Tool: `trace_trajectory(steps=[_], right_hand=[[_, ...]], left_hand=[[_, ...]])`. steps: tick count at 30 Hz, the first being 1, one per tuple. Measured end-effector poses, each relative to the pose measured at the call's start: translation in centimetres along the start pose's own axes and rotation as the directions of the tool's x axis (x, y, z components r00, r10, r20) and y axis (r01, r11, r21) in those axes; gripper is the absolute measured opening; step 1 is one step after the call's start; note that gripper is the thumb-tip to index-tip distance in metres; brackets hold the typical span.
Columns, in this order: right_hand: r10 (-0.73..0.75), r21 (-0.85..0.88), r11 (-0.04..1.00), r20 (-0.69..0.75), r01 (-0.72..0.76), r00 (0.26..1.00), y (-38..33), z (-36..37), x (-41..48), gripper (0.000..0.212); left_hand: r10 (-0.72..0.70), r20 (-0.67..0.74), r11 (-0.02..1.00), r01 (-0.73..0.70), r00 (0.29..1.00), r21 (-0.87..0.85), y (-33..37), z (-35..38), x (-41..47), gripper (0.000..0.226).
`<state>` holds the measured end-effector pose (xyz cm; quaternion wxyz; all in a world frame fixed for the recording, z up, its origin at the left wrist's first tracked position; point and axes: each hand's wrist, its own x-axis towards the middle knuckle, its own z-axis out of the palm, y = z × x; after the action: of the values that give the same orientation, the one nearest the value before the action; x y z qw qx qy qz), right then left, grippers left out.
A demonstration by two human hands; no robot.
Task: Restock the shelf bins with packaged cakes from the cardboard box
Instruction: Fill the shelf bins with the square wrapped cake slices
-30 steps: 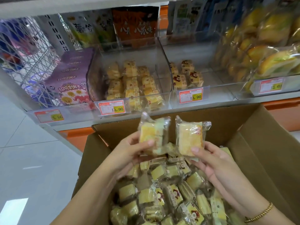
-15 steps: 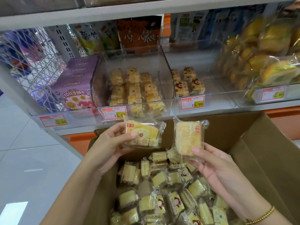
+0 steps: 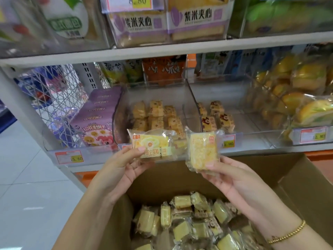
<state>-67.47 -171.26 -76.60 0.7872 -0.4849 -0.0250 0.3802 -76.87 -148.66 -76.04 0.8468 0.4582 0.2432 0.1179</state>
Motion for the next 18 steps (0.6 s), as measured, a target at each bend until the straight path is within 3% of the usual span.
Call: trace_trajectory(steps=[8,13,18], right_hand=[[-0.113,-0.017,0.993,0.024,0.113,0.993,-3.3,3.0,3.5,0.049],[-0.099,-0.014,0.995,0.065,0.100,0.993,-3.3,2.9,3.6,0.048],[-0.098,-0.024,0.995,0.031,0.098,0.995,-3.1,2.4,4.0,0.056]], left_hand=[[0.107,-0.052,0.981,-0.114,0.993,-0.157,2.1,-0.7,1.4,0.044],[0.140,0.053,0.979,-0.131,0.989,-0.157,2.5,-1.4,1.2,0.099],[0.135,0.114,0.983,-0.118,0.984,-0.142,2.7,-1.1,0.6,0.097]])
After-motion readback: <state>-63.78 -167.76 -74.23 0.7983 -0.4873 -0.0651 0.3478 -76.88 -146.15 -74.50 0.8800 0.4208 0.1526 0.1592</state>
